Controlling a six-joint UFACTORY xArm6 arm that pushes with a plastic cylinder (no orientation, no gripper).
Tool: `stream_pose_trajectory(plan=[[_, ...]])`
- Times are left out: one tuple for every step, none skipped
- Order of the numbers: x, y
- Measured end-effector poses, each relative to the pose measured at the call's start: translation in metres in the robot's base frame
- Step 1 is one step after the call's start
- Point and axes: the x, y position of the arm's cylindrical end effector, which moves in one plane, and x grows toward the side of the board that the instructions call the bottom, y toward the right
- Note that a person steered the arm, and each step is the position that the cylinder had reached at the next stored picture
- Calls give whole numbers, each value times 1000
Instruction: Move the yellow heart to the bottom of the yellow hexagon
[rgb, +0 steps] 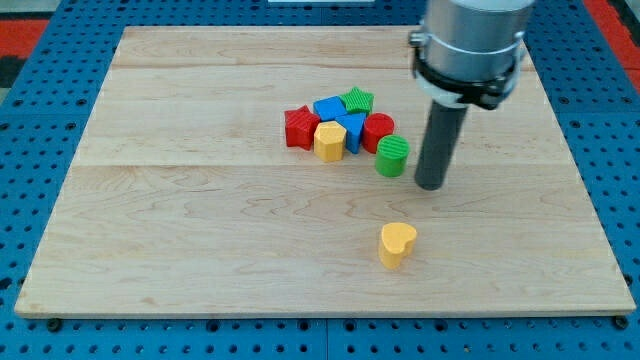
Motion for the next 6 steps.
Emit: stream_pose_trajectory(plan=[[-8,1],[-21,-33],[-24,-41],[26,-11],[97,-11],[101,-59]])
